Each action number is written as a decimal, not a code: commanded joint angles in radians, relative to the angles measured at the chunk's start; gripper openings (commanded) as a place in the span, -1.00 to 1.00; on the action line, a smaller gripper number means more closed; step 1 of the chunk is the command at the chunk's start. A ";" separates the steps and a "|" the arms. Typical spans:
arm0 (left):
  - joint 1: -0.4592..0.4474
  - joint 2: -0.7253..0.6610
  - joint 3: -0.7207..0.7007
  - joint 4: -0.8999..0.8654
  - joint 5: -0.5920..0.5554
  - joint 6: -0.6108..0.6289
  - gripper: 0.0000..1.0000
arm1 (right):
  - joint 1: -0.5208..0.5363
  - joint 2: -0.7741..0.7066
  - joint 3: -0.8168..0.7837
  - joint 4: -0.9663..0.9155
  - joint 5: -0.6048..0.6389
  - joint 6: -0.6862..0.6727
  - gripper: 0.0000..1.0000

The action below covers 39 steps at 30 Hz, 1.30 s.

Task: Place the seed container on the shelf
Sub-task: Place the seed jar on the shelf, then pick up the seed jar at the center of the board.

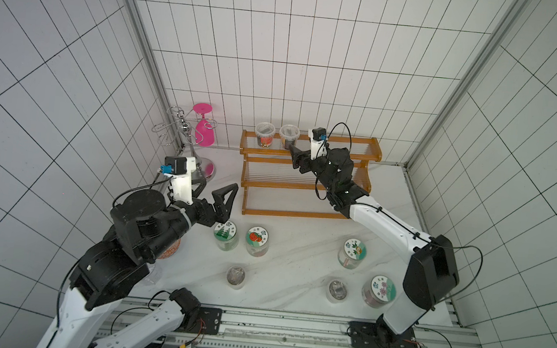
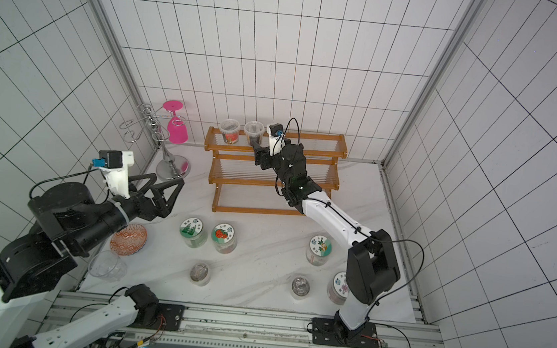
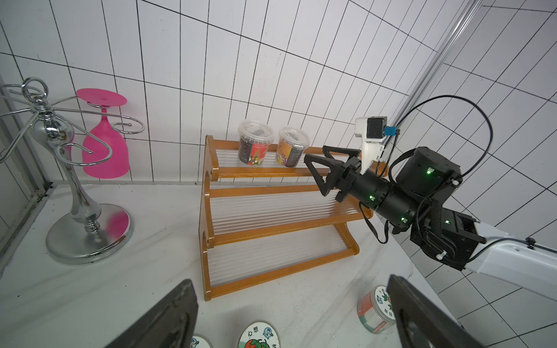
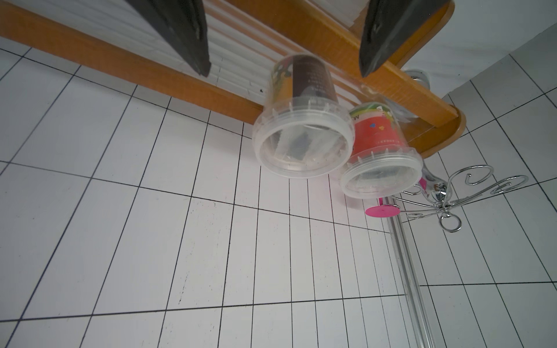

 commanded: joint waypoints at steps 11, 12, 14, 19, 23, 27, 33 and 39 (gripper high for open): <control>0.003 0.135 -0.056 -0.140 0.101 -0.072 0.98 | 0.007 -0.326 -0.137 -0.418 -0.126 0.110 0.65; 0.003 0.149 -0.064 -0.156 0.112 -0.085 0.98 | 0.007 -0.349 -0.153 -0.444 -0.133 0.122 0.66; 0.003 0.174 -0.084 -0.191 0.118 -0.113 0.98 | 0.007 -0.390 -0.187 -0.480 -0.152 0.142 0.68; 0.004 0.239 -0.151 -0.284 0.141 -0.194 0.98 | 0.010 -0.475 -0.263 -0.590 -0.191 0.190 0.69; 0.004 0.270 -0.220 -0.323 0.180 -0.251 0.98 | 0.032 -0.502 -0.247 -0.792 -0.173 0.229 0.69; 0.003 0.279 -0.273 -0.349 0.214 -0.293 0.97 | 0.083 -0.502 -0.217 -1.014 -0.098 0.287 0.69; 0.003 0.270 -0.339 -0.362 0.226 -0.355 0.97 | 0.185 -0.526 -0.264 -1.209 -0.041 0.461 0.69; 0.001 0.255 -0.423 -0.374 0.239 -0.444 0.97 | 0.303 -0.560 -0.350 -1.165 -0.021 0.568 0.69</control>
